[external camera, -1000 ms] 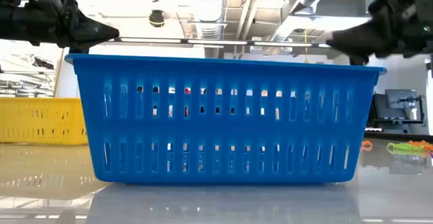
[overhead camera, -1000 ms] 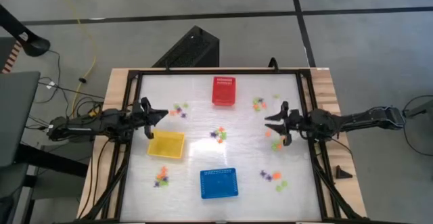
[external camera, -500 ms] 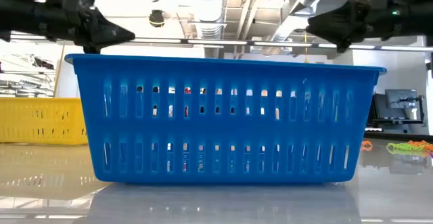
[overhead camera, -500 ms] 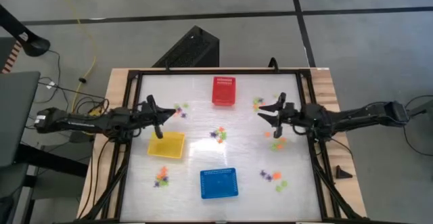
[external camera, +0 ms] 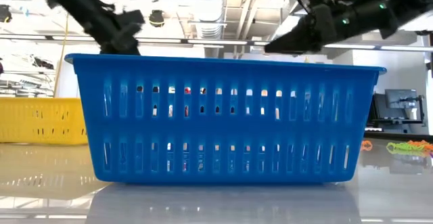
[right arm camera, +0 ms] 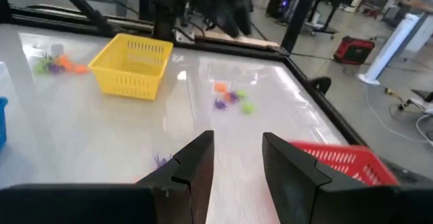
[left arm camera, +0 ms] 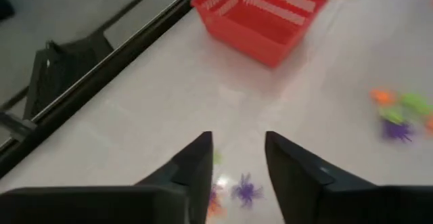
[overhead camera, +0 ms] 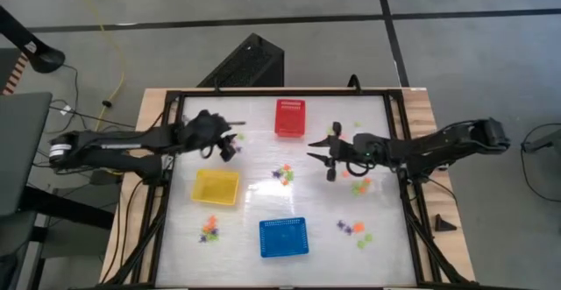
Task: Sort Halloween decoration
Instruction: Put the green spider toy into the red basket
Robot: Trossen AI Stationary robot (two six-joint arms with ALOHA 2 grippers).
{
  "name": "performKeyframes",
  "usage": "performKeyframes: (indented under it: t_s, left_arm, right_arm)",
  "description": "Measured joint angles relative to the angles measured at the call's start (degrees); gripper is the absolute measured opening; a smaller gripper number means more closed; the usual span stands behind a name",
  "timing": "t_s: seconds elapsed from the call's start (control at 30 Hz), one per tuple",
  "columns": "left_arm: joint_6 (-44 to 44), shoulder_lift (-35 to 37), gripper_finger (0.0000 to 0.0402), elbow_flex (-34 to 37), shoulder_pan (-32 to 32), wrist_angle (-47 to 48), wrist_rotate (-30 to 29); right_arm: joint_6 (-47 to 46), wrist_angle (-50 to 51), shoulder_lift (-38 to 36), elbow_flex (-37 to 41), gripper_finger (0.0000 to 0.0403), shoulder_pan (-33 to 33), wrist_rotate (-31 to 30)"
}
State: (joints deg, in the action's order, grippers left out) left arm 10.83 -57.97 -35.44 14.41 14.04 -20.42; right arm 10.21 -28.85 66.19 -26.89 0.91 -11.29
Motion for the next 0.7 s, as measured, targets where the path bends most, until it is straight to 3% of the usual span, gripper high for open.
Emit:
performKeyframes:
  t_s: [0.2, 0.4, 0.7]
  left_arm:
    - [-0.4, -12.1, 0.0165, -3.8, 7.9, -1.0, 5.0]
    - [-0.5, -21.4, 0.0166, -5.5, 11.1, -2.5, 12.5]
    - [2.0, -28.2, 0.0166, -5.5, 11.5, -4.9, 11.9]
  right_arm:
    - [-1.2, 7.1, 3.0, -4.5, 0.0159, -0.2, 1.1]
    - [-1.4, 9.0, 3.0, -5.2, 0.0159, -0.2, 1.2]
    - [-1.6, 9.4, 2.9, -5.2, 0.0159, -0.1, 1.2]
